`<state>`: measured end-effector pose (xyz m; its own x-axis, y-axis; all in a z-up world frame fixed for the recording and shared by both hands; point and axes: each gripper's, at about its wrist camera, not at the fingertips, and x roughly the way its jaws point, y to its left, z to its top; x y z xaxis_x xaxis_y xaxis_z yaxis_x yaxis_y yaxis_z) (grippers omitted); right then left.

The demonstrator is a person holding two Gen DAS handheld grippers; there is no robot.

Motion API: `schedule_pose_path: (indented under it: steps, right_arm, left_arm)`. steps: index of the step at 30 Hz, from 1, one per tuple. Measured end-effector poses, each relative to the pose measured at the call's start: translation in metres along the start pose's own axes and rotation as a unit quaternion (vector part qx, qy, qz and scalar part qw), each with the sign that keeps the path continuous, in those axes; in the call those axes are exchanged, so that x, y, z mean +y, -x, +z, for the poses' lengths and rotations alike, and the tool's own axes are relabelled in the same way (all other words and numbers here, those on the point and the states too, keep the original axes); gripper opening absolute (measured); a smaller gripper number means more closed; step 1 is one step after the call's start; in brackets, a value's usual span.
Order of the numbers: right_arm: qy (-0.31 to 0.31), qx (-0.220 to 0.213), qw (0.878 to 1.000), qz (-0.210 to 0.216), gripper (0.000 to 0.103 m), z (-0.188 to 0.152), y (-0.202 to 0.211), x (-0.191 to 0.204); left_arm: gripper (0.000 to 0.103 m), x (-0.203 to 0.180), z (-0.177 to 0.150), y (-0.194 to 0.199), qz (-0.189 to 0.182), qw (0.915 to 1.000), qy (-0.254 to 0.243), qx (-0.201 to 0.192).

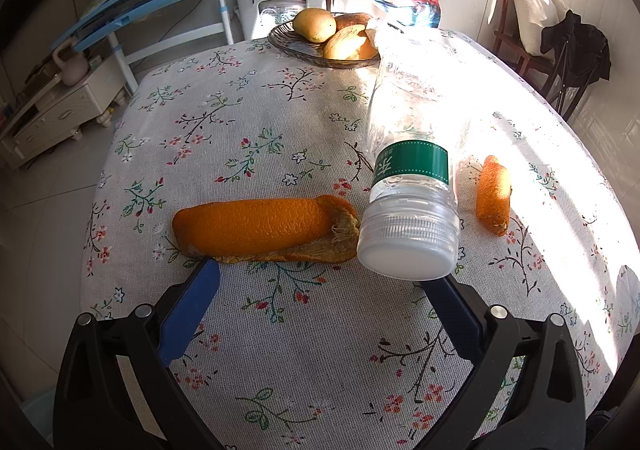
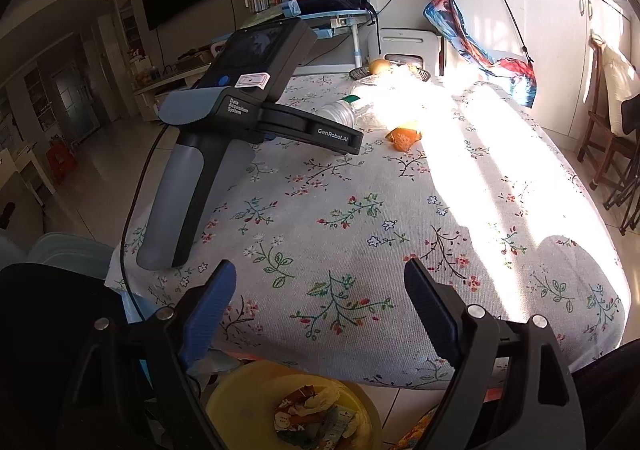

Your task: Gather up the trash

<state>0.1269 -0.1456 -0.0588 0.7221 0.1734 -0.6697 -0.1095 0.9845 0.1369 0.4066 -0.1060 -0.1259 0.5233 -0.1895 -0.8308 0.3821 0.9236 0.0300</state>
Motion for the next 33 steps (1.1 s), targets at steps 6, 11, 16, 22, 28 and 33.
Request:
schedule_pose_path:
  steps: [6,11,16,22,28,33]
  right_arm:
    - [0.016,0.009,1.0,-0.005,0.083,-0.002,-0.007,0.008]
    - [0.023,0.004,1.0,-0.01,0.084,-0.002,-0.009,0.013]
    - [0.025,0.001,1.0,-0.01,0.084,-0.001,-0.011,0.016]
    - [0.026,0.004,1.0,-0.006,0.084,0.001,-0.019,0.02]
    - [0.026,0.009,1.0,-0.004,0.084,0.001,-0.025,0.021]
    - [0.022,0.007,1.0,-0.002,0.084,0.001,-0.025,0.021]
  left_arm:
    - [0.097,0.0,0.0,0.0,0.0,1.0,0.0,0.0]
    - [0.097,0.0,0.0,0.0,0.0,1.0,0.0,0.0]
    - [0.097,0.0,0.0,0.0,0.0,1.0,0.0,0.0]
    - [0.097,0.0,0.0,0.0,0.0,1.0,0.0,0.0]
    - [0.097,0.0,0.0,0.0,0.0,1.0,0.0,0.0]
    - [0.097,0.0,0.0,0.0,0.0,1.0,0.0,0.0]
